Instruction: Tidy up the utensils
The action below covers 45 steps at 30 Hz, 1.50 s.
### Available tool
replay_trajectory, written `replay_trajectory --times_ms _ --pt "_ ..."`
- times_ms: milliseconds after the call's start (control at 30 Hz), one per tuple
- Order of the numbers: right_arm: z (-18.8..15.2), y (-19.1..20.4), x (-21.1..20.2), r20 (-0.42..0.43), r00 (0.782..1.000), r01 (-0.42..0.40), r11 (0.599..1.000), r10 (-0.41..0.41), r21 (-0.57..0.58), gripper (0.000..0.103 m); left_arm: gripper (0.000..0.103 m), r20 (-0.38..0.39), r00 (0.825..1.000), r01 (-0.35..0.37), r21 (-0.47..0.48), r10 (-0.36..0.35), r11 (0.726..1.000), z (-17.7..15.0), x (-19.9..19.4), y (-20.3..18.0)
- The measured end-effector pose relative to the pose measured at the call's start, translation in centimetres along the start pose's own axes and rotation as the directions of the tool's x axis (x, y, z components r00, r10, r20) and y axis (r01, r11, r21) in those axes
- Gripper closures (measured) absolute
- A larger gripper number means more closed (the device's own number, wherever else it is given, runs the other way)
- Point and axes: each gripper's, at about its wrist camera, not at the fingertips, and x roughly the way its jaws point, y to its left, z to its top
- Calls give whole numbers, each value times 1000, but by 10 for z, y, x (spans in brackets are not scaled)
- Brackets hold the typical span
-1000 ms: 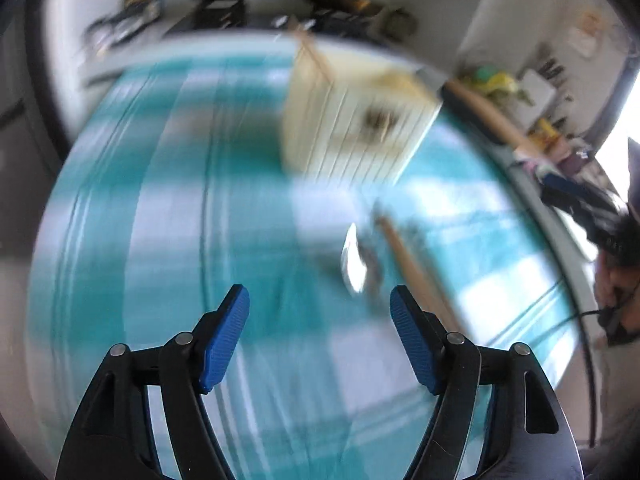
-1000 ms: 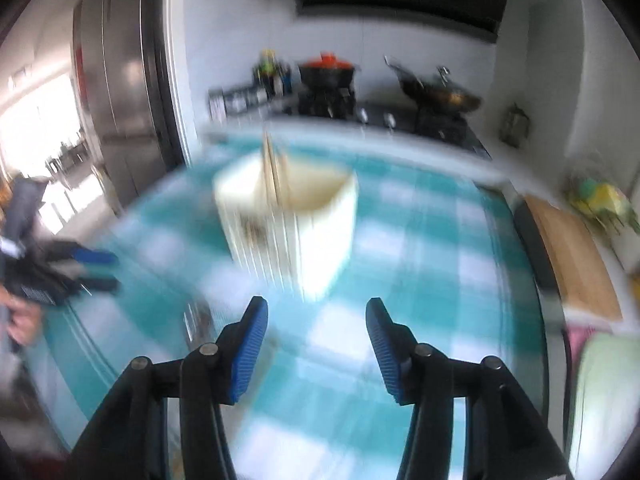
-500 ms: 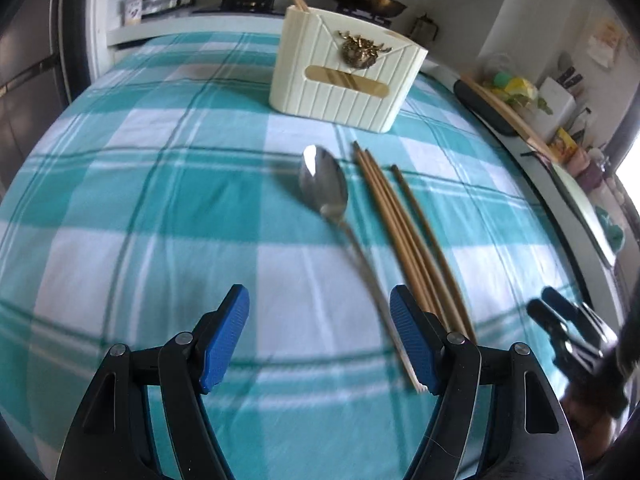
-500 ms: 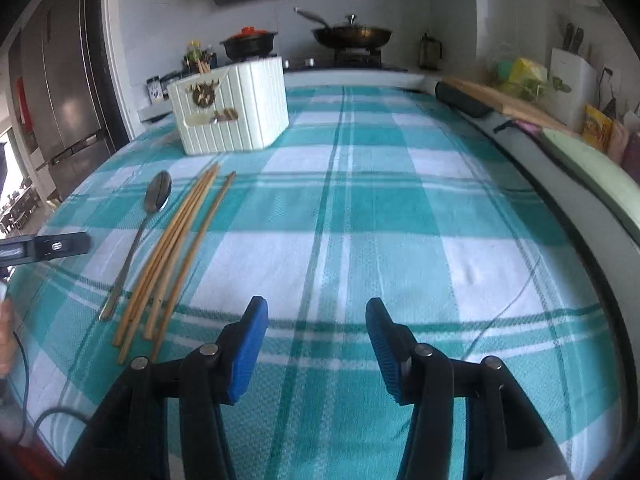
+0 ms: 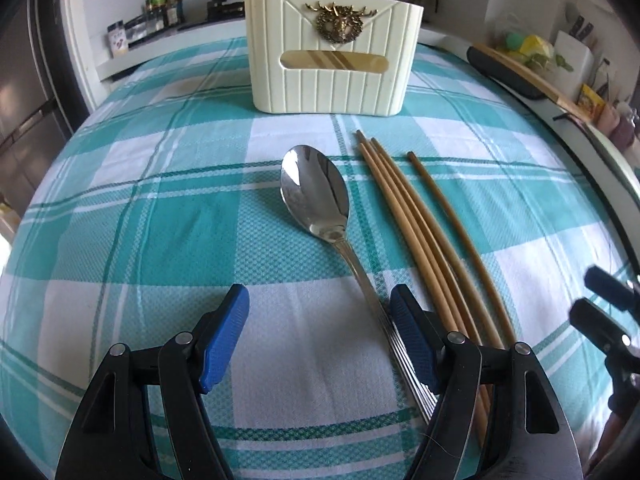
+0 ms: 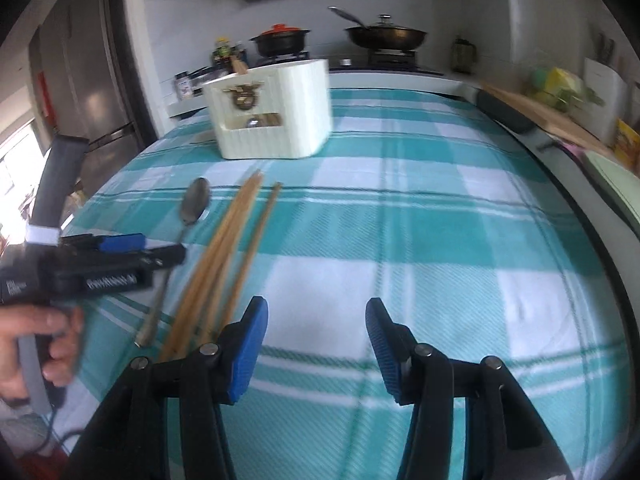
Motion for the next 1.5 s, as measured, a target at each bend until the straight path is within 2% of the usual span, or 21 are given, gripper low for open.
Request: replay_trajectory --times_ms 67,100,267,467,567,633,667,733,833,1100,1267,1333,1400,1433,1500 --pt "8 9 11 -32 998 -46 999 46 -11 60 27 -2 1000 0 4 0 1000 -1 -1 2" --pt "11 12 17 -50 997 -56 998 55 -13 66 27 -3 1000 -2 4 3 1000 -2 -1 4" --pt "18 26 43 -109 991 -84 996 81 -30 80 27 -7 1000 -12 -8 12 1000 -6 -4 14" --pt "19 39 53 -157 987 -48 996 35 -81 93 32 0 1000 -7 15 7 1000 -8 -6 14" --pt "20 38 53 -166 986 -30 996 15 -87 96 45 14 1000 -2 48 1 999 -10 -9 9" --pt "20 39 53 -165 986 -16 995 -1 -99 96 66 28 1000 0 69 -2 998 -11 -10 6" --pt "20 39 52 -161 987 0 994 -17 -107 97 73 33 999 1 81 -4 997 -11 -10 4" --pt "20 34 51 -152 987 39 993 -55 -109 97 97 35 999 7 91 -10 996 -11 -11 3" --pt "19 25 48 -144 986 69 993 -81 -91 97 97 37 999 5 81 -8 997 -12 -13 7" --pt "7 -5 33 -125 977 171 984 -176 -49 97 98 36 998 -53 5 53 999 -20 -21 30" --pt "1 -10 25 -108 982 155 987 -157 -30 93 96 28 999 -43 -12 44 999 -21 -22 35" --pt "0 -10 24 -106 984 142 989 -144 -28 69 79 23 999 -34 -11 34 999 -21 -22 35" --pt "-2 -10 22 -103 985 139 990 -142 -34 61 45 16 1000 -23 -5 23 1000 -21 -22 36" --pt "-3 -10 23 -109 984 135 990 -138 -38 61 38 13 999 -29 0 29 1000 -21 -21 36" --pt "-4 -11 23 -110 985 130 991 -133 -38 61 35 5 999 -37 16 37 999 -23 -19 35"
